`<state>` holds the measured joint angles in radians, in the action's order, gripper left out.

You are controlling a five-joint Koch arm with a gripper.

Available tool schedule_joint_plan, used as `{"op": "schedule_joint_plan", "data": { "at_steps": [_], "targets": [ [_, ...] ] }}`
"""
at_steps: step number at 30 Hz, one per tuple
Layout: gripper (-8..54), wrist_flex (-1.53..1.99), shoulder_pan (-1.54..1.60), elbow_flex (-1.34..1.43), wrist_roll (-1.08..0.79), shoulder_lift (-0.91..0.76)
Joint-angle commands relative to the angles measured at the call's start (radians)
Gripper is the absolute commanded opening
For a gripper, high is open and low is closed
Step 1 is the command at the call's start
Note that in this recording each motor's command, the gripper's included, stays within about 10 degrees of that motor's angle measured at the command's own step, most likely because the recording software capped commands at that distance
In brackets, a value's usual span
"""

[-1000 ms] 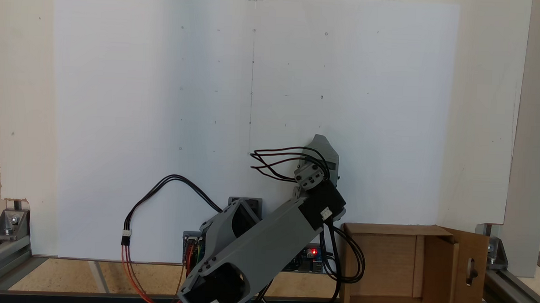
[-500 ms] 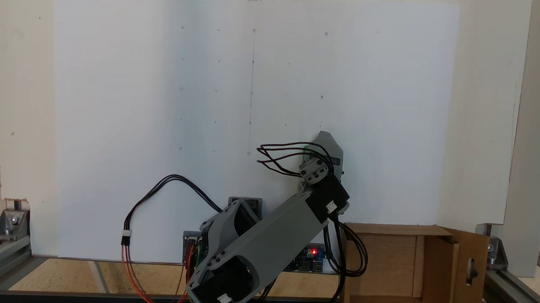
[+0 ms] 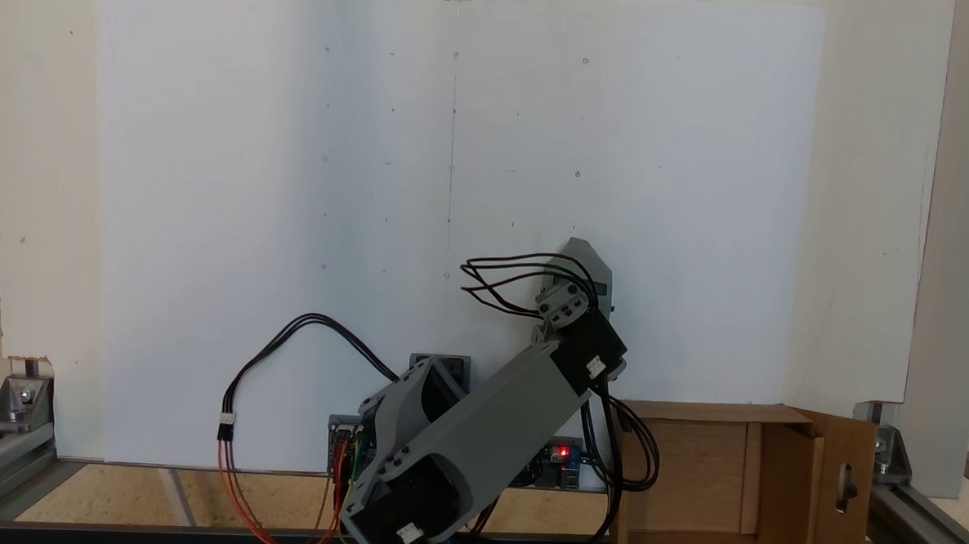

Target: Grasp a green dice and put it in the bin.

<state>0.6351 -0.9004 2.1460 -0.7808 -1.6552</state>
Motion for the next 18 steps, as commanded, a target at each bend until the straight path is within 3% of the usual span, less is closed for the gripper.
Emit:
{"op": "schedule_joint_plan", "data": {
  "at_steps": [1, 16, 18],
  "targets": [
    [43.0, 0.000, 0.003, -0.015, 0.057, -0.006],
    [40.3, -0.051, 0.028, -0.012, 0.055, 0.028],
    [36.4, -0.055, 0.028, -0.012, 0.055, 0.028]
  ]
}}
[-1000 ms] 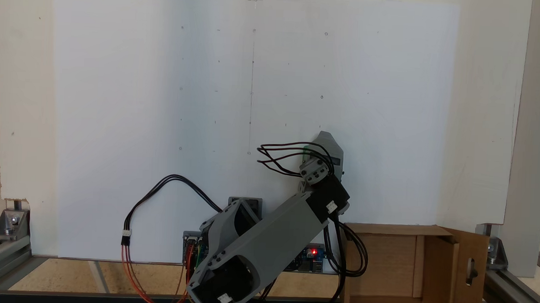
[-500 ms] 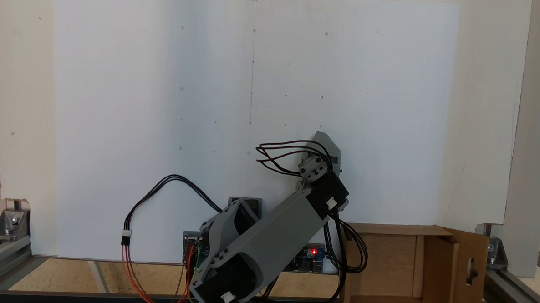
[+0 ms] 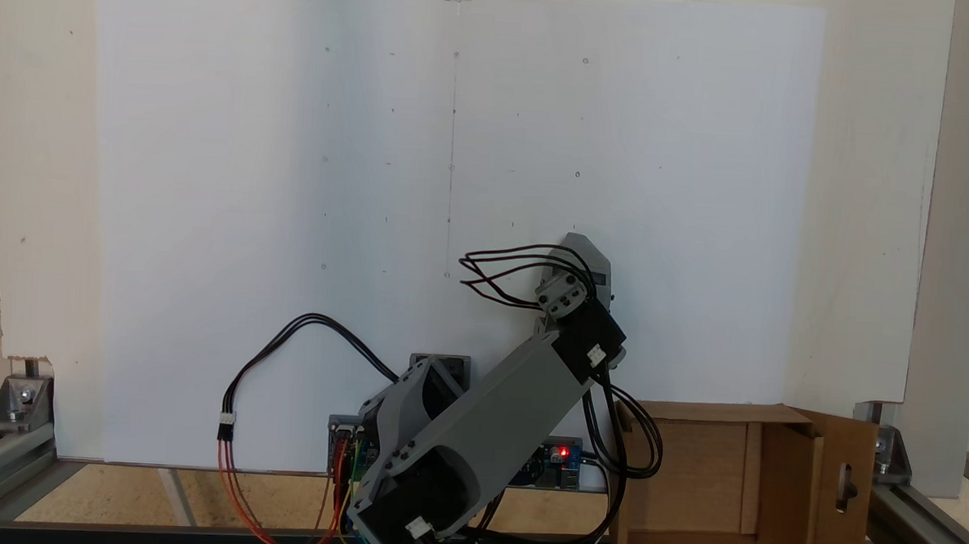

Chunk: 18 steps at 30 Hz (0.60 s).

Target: Grasp a green dice and put it in the bin.

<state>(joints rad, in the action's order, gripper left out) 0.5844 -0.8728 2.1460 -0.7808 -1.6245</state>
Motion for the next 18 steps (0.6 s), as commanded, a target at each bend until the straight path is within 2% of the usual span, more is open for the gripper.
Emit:
{"op": "schedule_joint_plan", "data": {
  "at_steps": [1, 3, 7, 8, 14, 17, 18],
  "targets": [
    [34.0, -0.015, 0.000, -0.011, 0.055, -0.002],
    [28.5, -0.028, -0.002, -0.009, 0.055, -0.002],
    [13.0, -0.026, -0.005, 0.000, 0.055, -0.002],
    [11.5, -0.028, -0.005, 0.000, 0.055, -0.002],
    [11.5, 0.077, 0.000, -0.067, 0.110, -0.063],
    [11.5, 0.260, 0.015, -0.222, 0.202, -0.095],
    [11.5, 0.375, 0.040, -0.369, 0.262, -0.117]
  ]
}}
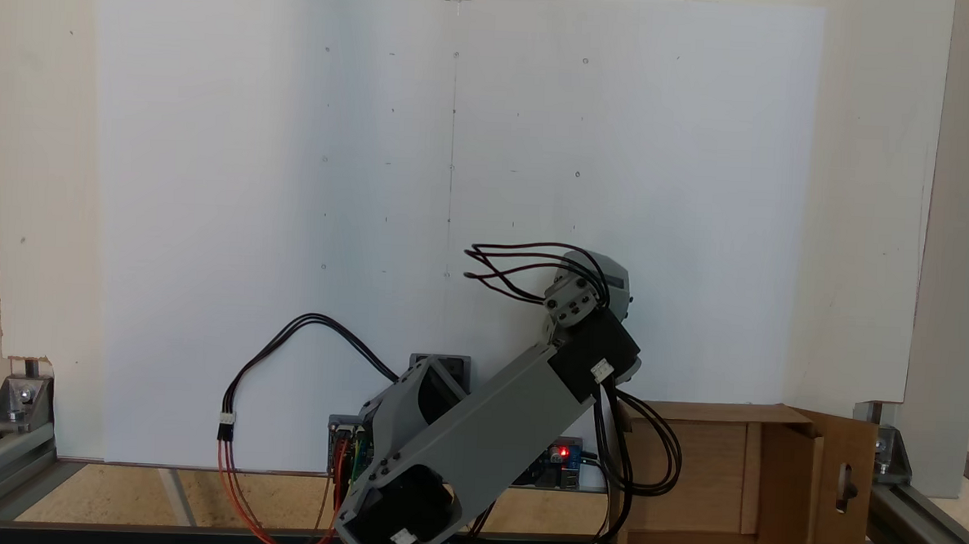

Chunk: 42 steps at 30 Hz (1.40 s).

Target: Grasp a green dice and put it in the bin.

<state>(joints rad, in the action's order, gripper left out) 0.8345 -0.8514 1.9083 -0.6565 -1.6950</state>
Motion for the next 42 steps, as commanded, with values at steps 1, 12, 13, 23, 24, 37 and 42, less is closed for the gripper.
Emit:
{"op": "schedule_joint_plan", "data": {
  "at_steps": [1, 12, 13, 23, 24, 37, 42],
  "targets": [
    [11.5, 0.155, 0.031, -0.158, 0.161, -0.057],
    [11.5, 0.474, -0.117, -0.716, 0.296, -0.083],
    [11.5, 0.468, -0.169, -0.726, 0.311, -0.081],
    [11.5, 0.307, -0.676, -0.758, 0.540, 0.044],
    [11.5, 0.298, -0.707, -0.758, 0.540, 0.075],
    [11.5, 0.080, -0.966, -0.756, 0.376, 0.459],
    [23.6, 0.086, -1.005, -0.666, 0.302, 0.486]
  ]
}}
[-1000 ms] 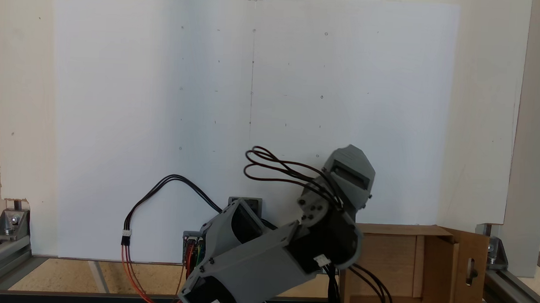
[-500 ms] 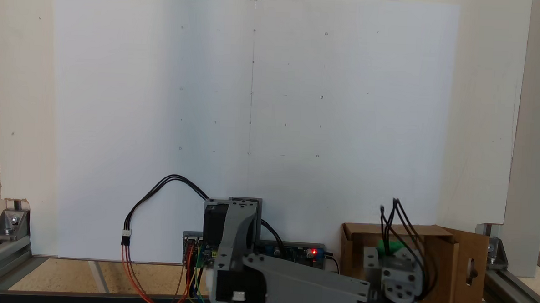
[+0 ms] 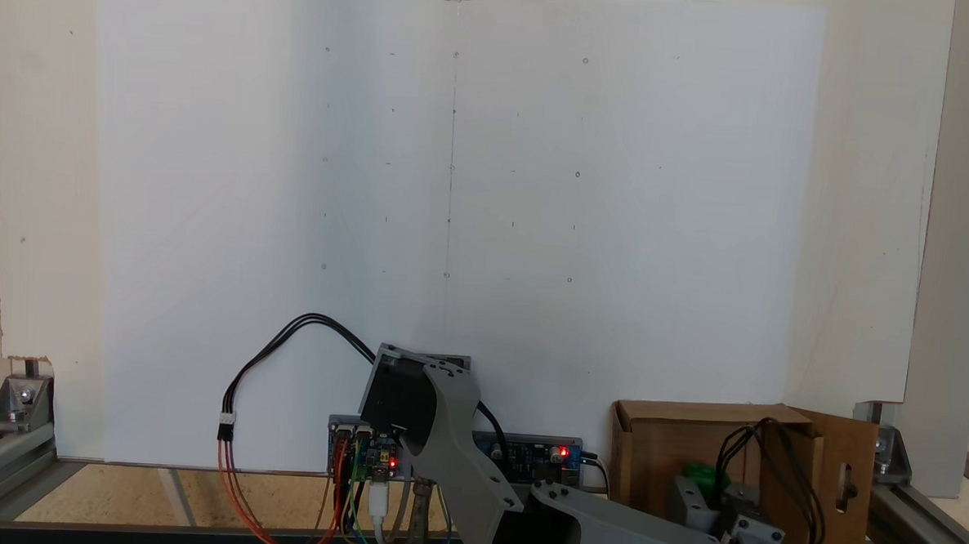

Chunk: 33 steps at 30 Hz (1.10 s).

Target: Grasp a green dice and put it in the bin.

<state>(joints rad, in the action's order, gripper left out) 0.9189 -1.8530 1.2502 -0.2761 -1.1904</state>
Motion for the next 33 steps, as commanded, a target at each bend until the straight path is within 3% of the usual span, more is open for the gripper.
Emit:
{"op": "schedule_joint_plan", "data": {
  "at_steps": [1, 5, 16, 25, 33],
  "targets": [
    [32.0, 0.002, -0.012, 0.018, -0.075, -0.018],
    [46.2, -0.014, -0.012, 0.037, -0.061, -0.020],
    [43.9, -0.554, 0.229, 0.035, 0.402, -0.417],
    [44.2, -0.549, 0.839, 0.135, 0.402, -0.611],
    [44.2, -0.637, 1.417, 0.523, 0.410, -0.782]
  ]
}}
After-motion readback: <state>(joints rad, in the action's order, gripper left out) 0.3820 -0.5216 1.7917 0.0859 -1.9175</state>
